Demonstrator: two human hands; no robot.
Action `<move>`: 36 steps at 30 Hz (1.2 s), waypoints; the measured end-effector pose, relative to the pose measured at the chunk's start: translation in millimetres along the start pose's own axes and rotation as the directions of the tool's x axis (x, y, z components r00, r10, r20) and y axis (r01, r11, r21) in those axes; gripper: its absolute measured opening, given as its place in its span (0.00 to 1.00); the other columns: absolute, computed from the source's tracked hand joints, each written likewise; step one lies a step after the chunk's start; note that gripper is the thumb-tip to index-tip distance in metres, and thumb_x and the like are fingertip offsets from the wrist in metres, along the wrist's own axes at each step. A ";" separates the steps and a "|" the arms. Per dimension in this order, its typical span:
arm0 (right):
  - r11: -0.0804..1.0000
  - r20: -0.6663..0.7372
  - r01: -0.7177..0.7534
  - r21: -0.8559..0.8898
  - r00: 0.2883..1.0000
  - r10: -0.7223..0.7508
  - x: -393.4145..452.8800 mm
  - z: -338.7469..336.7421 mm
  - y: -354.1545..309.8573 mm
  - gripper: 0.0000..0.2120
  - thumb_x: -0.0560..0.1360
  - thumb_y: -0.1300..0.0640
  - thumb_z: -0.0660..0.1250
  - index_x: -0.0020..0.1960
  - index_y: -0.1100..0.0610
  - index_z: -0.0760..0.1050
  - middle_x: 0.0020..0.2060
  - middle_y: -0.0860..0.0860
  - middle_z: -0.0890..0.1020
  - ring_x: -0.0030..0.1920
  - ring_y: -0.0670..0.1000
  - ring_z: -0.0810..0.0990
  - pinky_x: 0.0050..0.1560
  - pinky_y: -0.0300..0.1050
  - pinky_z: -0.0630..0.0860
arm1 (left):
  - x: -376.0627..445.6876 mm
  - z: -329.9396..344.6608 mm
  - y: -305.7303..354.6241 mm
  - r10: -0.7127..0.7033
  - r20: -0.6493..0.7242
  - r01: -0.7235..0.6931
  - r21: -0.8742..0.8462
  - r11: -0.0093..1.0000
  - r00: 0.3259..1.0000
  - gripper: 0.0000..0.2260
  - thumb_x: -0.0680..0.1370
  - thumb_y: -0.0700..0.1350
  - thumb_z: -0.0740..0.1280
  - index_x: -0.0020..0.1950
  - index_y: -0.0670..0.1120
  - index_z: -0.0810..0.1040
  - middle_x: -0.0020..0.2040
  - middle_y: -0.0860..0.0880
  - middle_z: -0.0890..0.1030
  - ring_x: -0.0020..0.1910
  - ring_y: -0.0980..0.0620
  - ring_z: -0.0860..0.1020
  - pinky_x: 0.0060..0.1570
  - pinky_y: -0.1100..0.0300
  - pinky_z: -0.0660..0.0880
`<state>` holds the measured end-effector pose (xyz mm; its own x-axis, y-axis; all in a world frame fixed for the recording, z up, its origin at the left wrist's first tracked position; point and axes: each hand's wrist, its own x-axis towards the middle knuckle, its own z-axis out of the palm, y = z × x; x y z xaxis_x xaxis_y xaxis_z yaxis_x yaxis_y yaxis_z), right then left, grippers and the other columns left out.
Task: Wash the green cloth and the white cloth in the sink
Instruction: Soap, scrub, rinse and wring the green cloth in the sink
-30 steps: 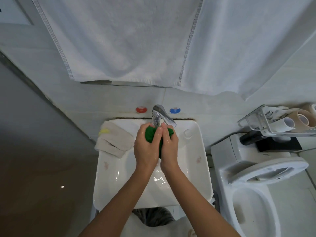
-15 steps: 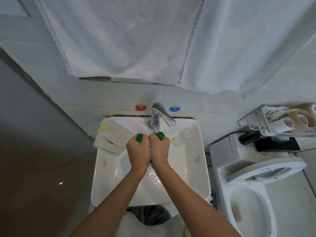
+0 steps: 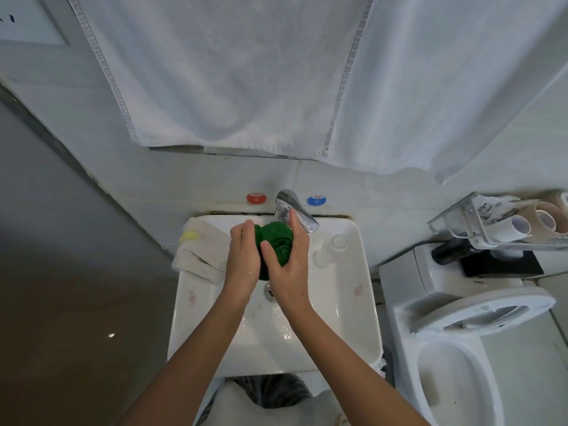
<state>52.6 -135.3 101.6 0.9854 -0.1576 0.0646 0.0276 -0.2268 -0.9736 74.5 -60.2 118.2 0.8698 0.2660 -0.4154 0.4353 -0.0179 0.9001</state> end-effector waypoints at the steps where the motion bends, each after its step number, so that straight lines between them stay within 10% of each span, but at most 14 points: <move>1: 1.000 0.019 0.012 0.023 1.000 -0.013 0.6 -1.9 -0.8 0.32 0.72 0.45 0.66 0.72 0.40 0.56 0.70 0.48 0.67 0.68 0.41 0.67 0.63 0.28 0.66 | -1.6 -1.9 3.1 -0.002 0.022 0.002 -0.006 1.000 1.000 0.20 0.79 0.58 0.50 0.63 0.49 0.68 0.52 0.52 0.75 0.52 0.53 0.76 0.56 0.48 0.75; 8: 0.947 0.091 -0.161 0.279 0.986 0.141 12.9 -8.1 -18.1 0.27 0.74 0.55 0.66 0.69 0.40 0.63 0.63 0.48 0.73 0.62 0.48 0.75 0.63 0.49 0.76 | -23.3 -7.5 9.7 0.225 0.058 -0.220 -0.073 0.973 0.973 0.16 0.81 0.44 0.57 0.68 0.56 0.62 0.56 0.56 0.72 0.54 0.61 0.74 0.48 0.65 0.74; 13: 0.926 0.054 -0.235 0.296 0.972 0.230 18.4 -4.3 -32.4 0.11 0.81 0.57 0.60 0.62 0.51 0.74 0.55 0.51 0.80 0.56 0.51 0.79 0.57 0.50 0.79 | -27.4 -15.4 -4.4 0.636 -0.001 -0.614 0.261 0.745 0.772 0.26 0.77 0.51 0.61 0.73 0.45 0.62 0.67 0.50 0.65 0.62 0.70 0.64 0.56 0.80 0.63; 20: 0.863 0.163 -0.345 0.369 0.938 0.305 12.6 1.0 -46.9 0.12 0.71 0.38 0.62 0.44 0.45 0.77 0.46 0.50 0.79 0.50 0.48 0.79 0.50 0.43 0.77 | -30.1 -12.0 7.2 0.522 -0.054 -0.493 0.256 0.831 0.851 0.19 0.76 0.56 0.64 0.62 0.47 0.71 0.56 0.50 0.73 0.50 0.73 0.70 0.43 0.81 0.66; 24: 0.859 0.058 -0.296 0.418 0.952 0.301 3.8 8.1 -48.4 0.11 0.80 0.47 0.61 0.45 0.50 0.78 0.42 0.49 0.82 0.47 0.49 0.81 0.51 0.47 0.79 | -28.1 -5.8 13.0 0.520 -0.125 -0.484 0.233 0.843 0.845 0.17 0.74 0.63 0.56 0.47 0.51 0.75 0.42 0.52 0.78 0.41 0.58 0.77 0.39 0.64 0.73; 36: 0.787 -0.061 -0.479 0.389 0.839 0.541 12.0 9.5 -25.0 0.12 0.71 0.70 0.61 0.31 0.60 0.65 0.25 0.52 0.64 0.30 0.51 0.63 0.30 0.42 0.61 | -17.5 9.4 -3.9 0.452 -0.174 -0.416 0.210 0.885 0.875 0.17 0.73 0.39 0.62 0.26 0.50 0.66 0.22 0.53 0.67 0.23 0.55 0.64 0.25 0.63 0.62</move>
<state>65.3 -122.4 124.6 0.8313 -0.3131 -0.4592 -0.3854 0.2706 -0.8822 59.8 -73.8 120.7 0.9174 0.3923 0.0664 0.0723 -0.3285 0.9417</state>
